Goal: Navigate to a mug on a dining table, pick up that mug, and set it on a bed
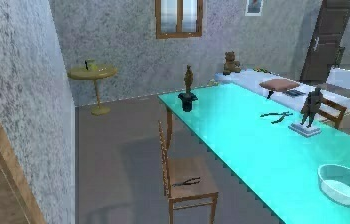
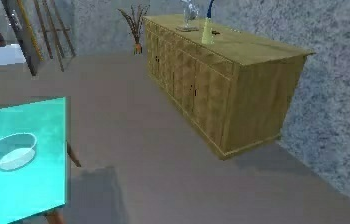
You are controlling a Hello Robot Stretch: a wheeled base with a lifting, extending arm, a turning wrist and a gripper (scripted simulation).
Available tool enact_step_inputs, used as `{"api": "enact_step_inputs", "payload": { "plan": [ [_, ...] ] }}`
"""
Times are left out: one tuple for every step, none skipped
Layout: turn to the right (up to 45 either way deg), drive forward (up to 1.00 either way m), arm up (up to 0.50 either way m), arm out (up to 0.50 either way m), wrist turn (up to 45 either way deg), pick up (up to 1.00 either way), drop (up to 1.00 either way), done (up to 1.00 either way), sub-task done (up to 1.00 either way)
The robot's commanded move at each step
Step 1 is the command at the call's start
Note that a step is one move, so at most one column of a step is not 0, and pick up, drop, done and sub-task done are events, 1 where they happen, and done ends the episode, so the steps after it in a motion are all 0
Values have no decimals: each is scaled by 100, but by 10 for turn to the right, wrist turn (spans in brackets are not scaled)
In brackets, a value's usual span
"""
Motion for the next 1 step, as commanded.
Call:
{"api": "enact_step_inputs", "payload": {
  "plan": [
    [0,60,0,0,0,0,0,0,0]
  ]
}}
